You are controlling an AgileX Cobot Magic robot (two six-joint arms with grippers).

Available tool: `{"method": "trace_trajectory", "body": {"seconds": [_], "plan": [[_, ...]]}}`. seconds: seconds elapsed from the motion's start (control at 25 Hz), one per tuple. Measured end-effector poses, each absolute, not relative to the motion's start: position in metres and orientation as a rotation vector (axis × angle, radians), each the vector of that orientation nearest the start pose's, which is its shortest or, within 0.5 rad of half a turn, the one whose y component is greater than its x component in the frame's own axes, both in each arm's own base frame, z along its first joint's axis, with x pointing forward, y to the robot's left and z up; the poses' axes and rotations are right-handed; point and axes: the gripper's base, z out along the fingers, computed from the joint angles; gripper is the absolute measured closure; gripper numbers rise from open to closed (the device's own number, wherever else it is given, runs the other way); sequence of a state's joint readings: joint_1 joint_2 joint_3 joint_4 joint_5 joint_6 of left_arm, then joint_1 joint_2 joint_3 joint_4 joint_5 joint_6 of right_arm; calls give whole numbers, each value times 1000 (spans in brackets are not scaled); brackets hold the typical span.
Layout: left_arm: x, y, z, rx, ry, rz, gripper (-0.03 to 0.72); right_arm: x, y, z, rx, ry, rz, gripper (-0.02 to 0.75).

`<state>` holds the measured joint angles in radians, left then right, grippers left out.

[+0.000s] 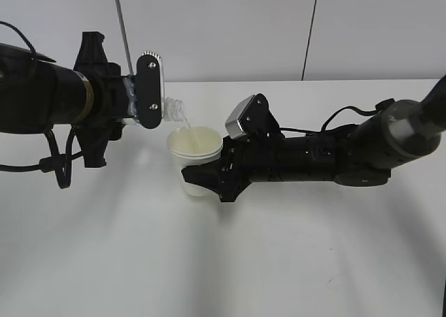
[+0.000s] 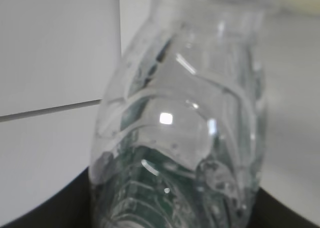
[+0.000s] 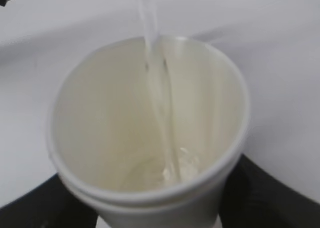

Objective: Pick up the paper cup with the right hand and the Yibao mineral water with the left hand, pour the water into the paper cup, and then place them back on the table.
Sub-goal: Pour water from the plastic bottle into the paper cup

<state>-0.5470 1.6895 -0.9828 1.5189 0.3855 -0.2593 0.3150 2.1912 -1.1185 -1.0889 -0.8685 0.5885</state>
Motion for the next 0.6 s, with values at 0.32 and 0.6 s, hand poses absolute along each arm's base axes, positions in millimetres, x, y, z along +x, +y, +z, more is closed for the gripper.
{"method": "trace_trajectory", "body": {"seconds": [0.32,0.6], "plan": [[323,-156,222,1658,1554,839,313,373,186,102,-1027,1717,764,249],[323,-155,222,1660,1550,854,313,373,186,102,-1027,1718,765,249]]}}
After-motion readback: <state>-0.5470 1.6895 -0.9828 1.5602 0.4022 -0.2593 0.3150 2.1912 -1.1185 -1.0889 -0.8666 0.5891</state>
